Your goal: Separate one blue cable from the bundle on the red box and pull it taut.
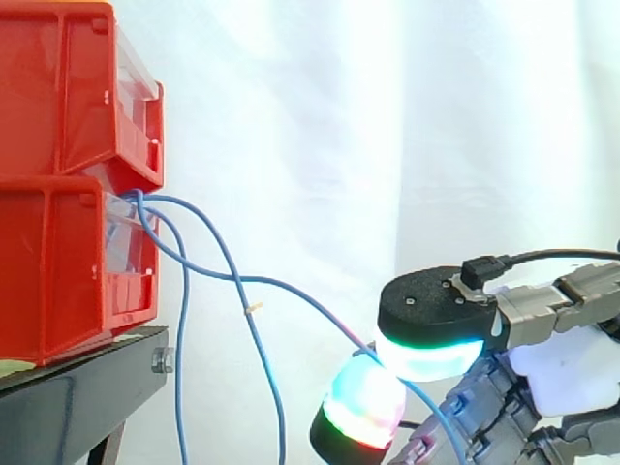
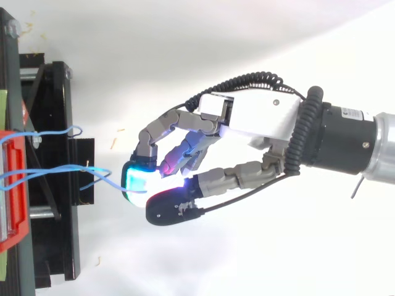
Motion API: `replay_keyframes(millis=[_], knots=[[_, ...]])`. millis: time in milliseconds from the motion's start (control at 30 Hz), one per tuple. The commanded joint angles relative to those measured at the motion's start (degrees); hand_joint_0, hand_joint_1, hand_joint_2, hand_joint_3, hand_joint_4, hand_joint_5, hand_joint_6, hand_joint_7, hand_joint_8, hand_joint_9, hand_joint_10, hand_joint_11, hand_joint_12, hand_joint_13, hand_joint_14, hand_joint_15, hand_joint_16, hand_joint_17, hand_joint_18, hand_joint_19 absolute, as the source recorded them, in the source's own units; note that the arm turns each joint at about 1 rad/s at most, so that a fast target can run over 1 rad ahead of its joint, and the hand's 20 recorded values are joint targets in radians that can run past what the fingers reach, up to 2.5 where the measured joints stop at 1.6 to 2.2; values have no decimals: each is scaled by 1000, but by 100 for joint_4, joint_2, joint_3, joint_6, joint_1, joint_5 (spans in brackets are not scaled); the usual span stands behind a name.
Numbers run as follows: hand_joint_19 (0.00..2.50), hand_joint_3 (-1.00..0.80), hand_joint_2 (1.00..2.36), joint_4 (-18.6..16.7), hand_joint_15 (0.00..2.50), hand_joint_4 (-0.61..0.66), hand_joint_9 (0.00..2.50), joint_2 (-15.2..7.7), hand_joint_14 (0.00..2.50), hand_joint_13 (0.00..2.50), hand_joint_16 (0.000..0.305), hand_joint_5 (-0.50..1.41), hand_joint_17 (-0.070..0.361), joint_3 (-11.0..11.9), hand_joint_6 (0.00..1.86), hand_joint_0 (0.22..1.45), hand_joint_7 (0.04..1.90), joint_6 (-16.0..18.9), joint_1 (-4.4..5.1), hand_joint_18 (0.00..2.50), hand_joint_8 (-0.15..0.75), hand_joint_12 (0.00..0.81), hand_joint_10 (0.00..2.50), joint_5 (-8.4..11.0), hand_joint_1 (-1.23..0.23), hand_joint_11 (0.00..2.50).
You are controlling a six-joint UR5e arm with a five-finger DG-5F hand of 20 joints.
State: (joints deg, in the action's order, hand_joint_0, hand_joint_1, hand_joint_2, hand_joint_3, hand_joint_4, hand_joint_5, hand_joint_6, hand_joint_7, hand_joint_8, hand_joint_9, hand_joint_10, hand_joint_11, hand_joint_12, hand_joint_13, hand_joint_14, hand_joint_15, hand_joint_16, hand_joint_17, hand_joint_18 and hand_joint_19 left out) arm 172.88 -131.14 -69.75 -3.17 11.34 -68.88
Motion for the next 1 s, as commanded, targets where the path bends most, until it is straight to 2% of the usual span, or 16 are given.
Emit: replay_keyframes(millis=[0,967], knots=[[495,-107,1039,0,373,-23,918,-8,13,845,69,0,155,6,869,591,899,0,8,842,313,457,0,-2,-782,38],[496,-101,1012,0,365,-25,914,1,13,842,68,-2,154,-3,869,595,896,0,17,832,317,455,2,6,-781,37]])
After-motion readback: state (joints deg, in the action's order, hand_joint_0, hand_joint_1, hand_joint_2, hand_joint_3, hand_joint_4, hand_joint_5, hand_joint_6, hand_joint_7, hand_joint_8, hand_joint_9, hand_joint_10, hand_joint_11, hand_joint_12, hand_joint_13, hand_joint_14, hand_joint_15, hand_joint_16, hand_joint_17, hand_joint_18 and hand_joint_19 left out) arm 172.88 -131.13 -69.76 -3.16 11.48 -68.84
